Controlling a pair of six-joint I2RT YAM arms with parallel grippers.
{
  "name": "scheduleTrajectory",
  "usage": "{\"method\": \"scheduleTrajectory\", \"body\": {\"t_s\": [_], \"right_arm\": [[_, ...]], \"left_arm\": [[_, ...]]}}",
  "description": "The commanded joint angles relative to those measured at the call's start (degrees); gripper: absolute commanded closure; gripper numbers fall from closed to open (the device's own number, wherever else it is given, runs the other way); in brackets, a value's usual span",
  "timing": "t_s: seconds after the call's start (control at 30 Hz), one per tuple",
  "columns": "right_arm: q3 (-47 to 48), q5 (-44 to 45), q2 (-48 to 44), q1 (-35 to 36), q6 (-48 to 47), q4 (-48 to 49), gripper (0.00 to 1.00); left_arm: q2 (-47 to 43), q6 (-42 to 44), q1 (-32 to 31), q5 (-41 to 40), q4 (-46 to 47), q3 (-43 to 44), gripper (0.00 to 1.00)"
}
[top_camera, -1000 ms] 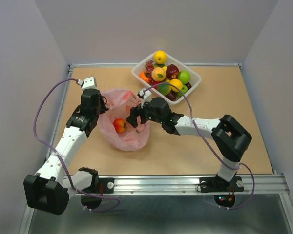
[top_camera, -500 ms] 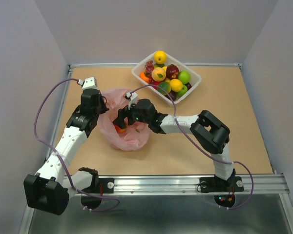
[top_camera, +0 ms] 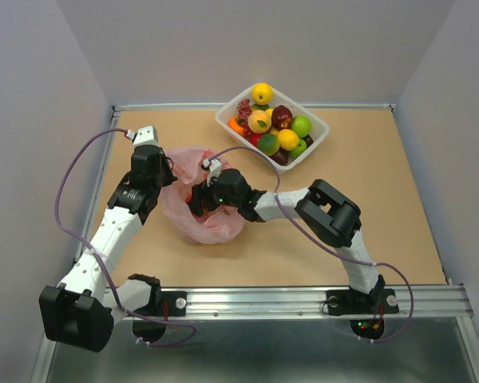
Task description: Untie the knot of the plastic bag and take out the fruit
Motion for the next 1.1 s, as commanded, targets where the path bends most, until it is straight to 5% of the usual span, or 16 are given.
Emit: {"method": "scheduleTrajectory", "body": {"t_s": [0.0,0.13,0.37,0.83,1.07], "right_arm": [[0.42,-0.82,-1.52,0.60,-0.36,2.02,0.26],[-3.62,0.84,-6.78,0.51,-2.03,2.02,0.70],[-8.64,3.57,-18.38,0.51,-5.20,-1.40,0.92],[-13.30,24.58,-39.31,-0.80,-18.30,-15.91,0.99],[-11.90,31.08,-42.93,-12.90,-19.18,-16.35,0.99]], "left_arm": [[-1.08,0.35,0.46,0.19,2.13,-0.62,1.00],[-1.08,0.44,0.55,-0.16,2.13,-0.62,1.00],[-1.60,0.70,0.72,-2.09,1.70,-0.44,1.00],[-2.31,1.05,1.51,-6.22,0.38,-0.18,1.00],[-2.40,0.88,2.39,-6.84,0.20,-0.18,1.00]]}}
